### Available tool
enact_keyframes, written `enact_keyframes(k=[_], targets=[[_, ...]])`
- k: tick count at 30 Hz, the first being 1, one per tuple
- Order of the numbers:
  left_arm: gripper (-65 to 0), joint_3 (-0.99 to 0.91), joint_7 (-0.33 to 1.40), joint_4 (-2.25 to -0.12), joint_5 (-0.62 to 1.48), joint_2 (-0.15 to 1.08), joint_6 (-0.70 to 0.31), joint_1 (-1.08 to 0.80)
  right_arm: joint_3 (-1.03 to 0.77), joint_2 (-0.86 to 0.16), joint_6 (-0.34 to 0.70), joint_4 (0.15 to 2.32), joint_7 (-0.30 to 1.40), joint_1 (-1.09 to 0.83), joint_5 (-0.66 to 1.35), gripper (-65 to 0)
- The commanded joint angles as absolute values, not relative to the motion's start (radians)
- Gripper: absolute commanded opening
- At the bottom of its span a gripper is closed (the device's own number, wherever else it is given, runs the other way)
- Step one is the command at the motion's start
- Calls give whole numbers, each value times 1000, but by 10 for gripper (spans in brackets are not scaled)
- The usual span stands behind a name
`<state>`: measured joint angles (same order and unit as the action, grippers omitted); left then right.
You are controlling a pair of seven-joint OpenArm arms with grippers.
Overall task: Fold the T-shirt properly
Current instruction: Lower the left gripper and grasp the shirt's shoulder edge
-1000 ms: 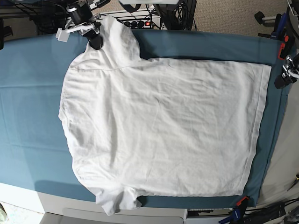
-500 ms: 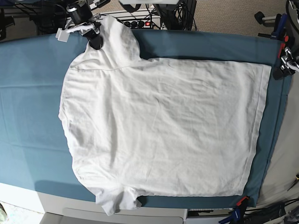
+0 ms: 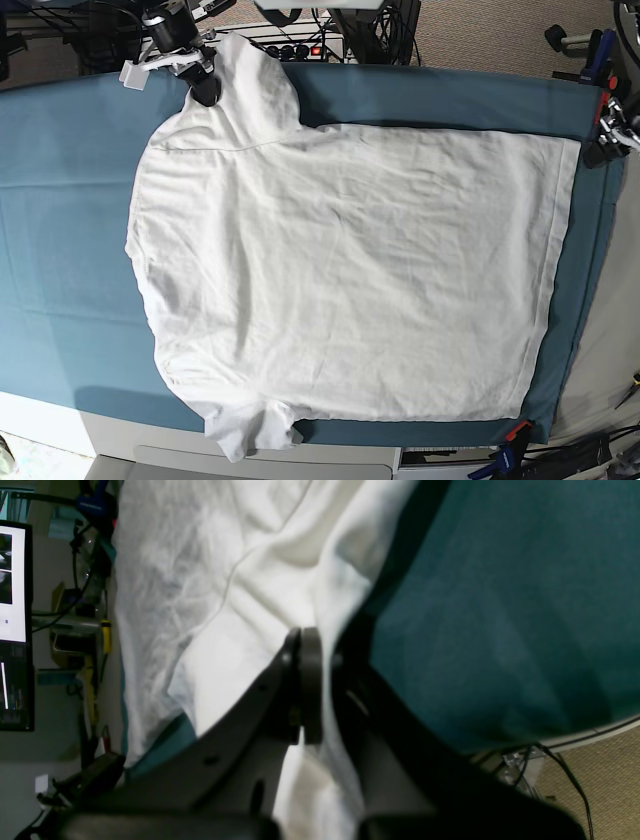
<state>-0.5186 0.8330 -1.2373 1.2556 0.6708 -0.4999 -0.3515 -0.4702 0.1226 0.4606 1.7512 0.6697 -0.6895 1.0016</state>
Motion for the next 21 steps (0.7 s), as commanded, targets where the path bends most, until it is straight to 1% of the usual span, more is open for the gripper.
enact_keyframes(k=[1,5,15,21], targets=[[-500,-495,873,-1260,1234,674,-485,-363,-472,125,458,1760,682,-698,1001,-650],[-499,-458,873,-1338,1173,679,-460,-363,-472,125,458,1760,683,-698,1002,-650],[-499,-457,892,-1354,1209,687,-462,-366,-472,125,458,1760,685,-698,1001,-650],[-499,-457,906,-1354,1238,704,-521,-366,-472,125,458,1760,685,-698,1001,-650]])
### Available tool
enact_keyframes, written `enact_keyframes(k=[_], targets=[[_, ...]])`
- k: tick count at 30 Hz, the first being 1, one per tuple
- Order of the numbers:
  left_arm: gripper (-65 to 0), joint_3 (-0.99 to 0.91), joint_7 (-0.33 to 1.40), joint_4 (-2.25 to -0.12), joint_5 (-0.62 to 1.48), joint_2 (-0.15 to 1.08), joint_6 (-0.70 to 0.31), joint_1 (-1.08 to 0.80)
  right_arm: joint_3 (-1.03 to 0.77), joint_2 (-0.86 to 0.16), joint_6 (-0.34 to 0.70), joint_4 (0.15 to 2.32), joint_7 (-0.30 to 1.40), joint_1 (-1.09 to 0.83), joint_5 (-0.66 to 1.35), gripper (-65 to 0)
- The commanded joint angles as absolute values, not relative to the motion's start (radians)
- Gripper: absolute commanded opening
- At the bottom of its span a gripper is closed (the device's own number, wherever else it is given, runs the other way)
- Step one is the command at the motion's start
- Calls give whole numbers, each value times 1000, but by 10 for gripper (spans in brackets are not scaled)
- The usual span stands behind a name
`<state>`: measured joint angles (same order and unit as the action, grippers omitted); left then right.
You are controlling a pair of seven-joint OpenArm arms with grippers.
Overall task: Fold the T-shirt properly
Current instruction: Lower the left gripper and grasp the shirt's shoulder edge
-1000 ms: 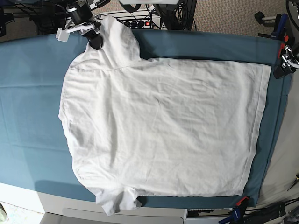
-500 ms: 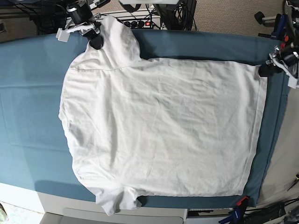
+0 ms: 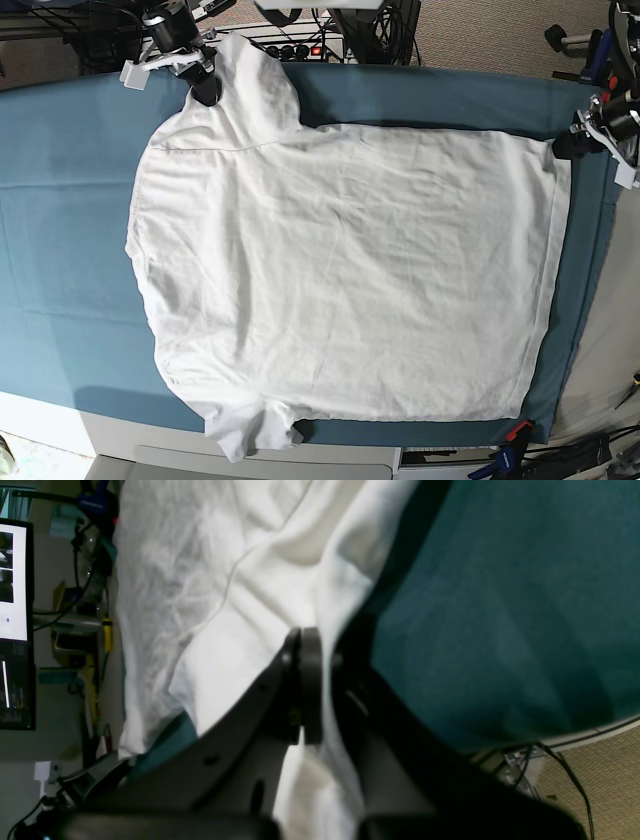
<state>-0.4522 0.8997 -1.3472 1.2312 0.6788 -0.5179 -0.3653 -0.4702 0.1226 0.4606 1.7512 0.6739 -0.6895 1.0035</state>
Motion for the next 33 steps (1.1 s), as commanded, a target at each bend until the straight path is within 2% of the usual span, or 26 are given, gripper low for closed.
enact_keyframes(k=[1,16,18,21,25,33], targets=[[-498,-457,906,-1354,1238,708,-522,-366,-472,125,458,1760,685,-698,1002,-650],[-484,-453,894,-1354,1223,726,-517,-366,-472,125,458,1760,685,-698,1002,-650],[-524,-453,892,-1354,1223,723,-517,-366,-472,125,458,1760,685,-698,1002,-650],[-650,-453,890,-1354,1227,720,-517,-366,-472,125,488,1760,685,-698,1002,-650],[-650,-453,878,-1354,1227,720,-517,-366,-472,125,561,1760,684,-698,1002,-650],[-650,-454,876,-1354,1226,726,-518,-367,-473,124,568,1760,691,-699,991,-650]])
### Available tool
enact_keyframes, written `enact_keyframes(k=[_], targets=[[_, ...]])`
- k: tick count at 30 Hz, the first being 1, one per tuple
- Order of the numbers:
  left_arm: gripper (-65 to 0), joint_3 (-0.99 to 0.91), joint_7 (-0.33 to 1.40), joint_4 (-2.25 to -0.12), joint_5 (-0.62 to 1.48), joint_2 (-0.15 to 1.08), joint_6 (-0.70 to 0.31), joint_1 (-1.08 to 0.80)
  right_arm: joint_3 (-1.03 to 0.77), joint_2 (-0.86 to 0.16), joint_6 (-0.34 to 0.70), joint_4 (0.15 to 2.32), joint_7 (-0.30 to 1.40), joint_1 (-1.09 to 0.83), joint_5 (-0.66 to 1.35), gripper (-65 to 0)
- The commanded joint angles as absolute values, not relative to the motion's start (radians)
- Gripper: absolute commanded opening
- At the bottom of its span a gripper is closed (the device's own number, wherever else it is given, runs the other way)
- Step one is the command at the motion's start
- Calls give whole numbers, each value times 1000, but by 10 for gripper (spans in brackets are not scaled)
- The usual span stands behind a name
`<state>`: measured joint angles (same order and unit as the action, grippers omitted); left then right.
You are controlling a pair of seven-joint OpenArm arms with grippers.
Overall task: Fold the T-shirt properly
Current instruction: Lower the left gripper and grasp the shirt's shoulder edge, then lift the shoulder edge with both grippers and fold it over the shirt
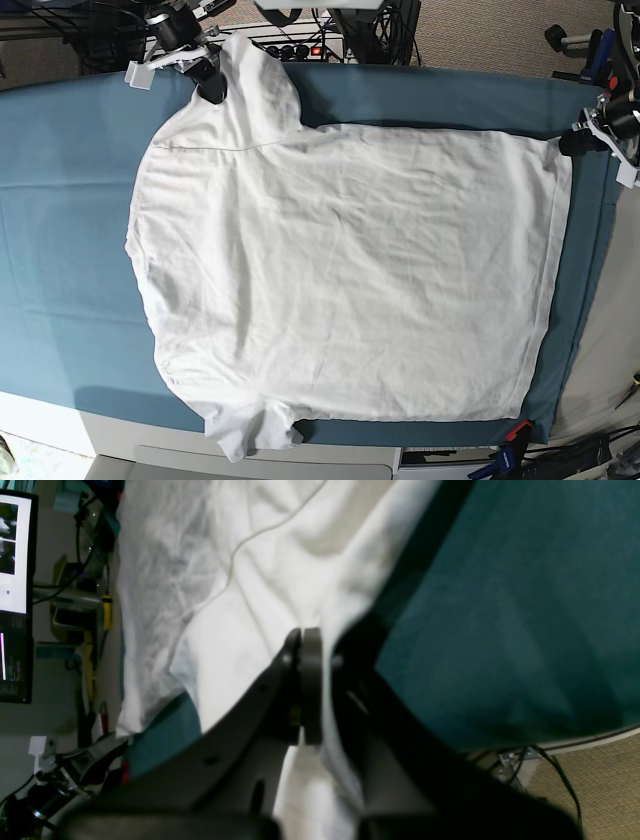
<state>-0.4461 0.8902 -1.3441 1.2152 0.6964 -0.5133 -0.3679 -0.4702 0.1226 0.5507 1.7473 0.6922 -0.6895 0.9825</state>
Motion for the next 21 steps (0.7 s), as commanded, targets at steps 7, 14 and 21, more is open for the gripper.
enact_keyframes(k=[7,14,21], targets=[[-650,-454,882,-1355,1227,752,-522,-369,-477,122,569,1762,696,-717,964,-650],[-650,-454,883,-1357,1235,767,-522,-369,-552,119,569,1768,704,-735,964,-650],[-650,-454,896,-1357,1257,768,-522,-374,-606,117,569,1768,716,-747,976,-650]])
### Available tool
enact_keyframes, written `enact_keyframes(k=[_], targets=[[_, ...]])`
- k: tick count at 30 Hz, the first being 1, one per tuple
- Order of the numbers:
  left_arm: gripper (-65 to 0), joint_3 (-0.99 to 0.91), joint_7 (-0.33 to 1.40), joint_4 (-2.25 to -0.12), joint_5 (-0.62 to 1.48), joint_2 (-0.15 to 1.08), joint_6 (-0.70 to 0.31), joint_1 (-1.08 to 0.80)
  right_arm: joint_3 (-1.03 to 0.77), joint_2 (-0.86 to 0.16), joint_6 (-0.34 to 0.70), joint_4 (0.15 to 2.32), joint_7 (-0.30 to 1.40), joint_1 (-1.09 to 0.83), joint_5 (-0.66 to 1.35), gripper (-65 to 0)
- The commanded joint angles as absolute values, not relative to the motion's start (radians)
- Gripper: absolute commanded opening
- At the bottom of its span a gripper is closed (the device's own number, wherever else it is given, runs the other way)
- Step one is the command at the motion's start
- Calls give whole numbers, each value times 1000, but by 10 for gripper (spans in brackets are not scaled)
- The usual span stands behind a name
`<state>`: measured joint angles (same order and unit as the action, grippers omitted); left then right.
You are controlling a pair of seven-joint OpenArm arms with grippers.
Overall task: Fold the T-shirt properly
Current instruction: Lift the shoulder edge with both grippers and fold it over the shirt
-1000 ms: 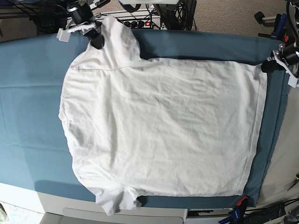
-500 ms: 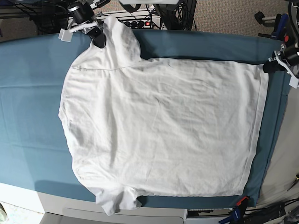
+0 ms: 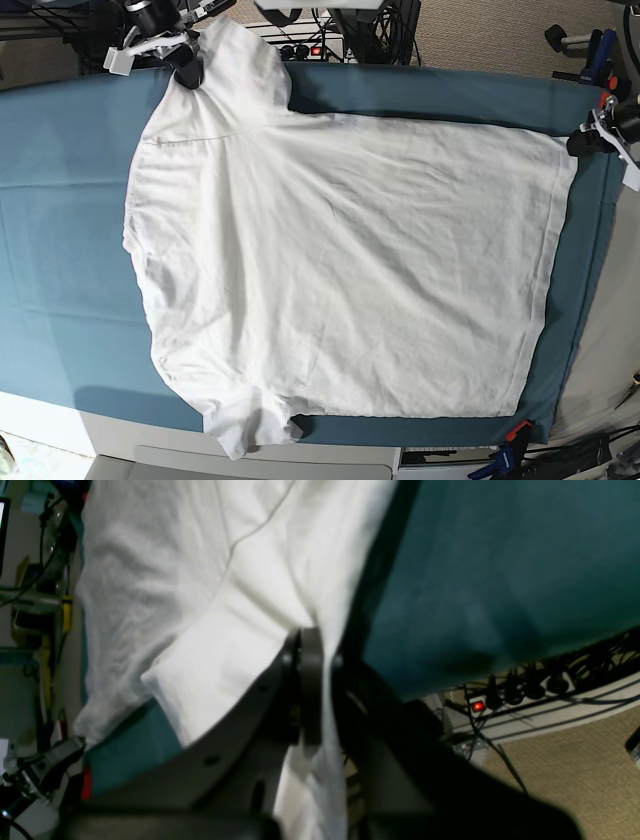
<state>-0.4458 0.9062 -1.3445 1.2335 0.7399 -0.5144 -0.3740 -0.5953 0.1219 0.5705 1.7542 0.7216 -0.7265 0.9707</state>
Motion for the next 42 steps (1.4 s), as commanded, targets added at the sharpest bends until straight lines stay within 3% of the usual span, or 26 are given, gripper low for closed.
enact_keyframes(k=[1,11,22,42], targets=[[-650,-454,897,-1357,1258,768,-522,-377,-606,117,569,1768,720,-754,979,-650],[-650,-476,898,-1471,1259,767,-526,-491,-606,117,569,1792,724,-839,979,-650],[-650,-716,894,-1620,1280,759,-525,-685,-611,116,569,1965,734,-947,968,-650],[-650,-719,907,-1681,1294,654,-559,-807,-775,116,619,1990,826,-1034,1110,-650]])
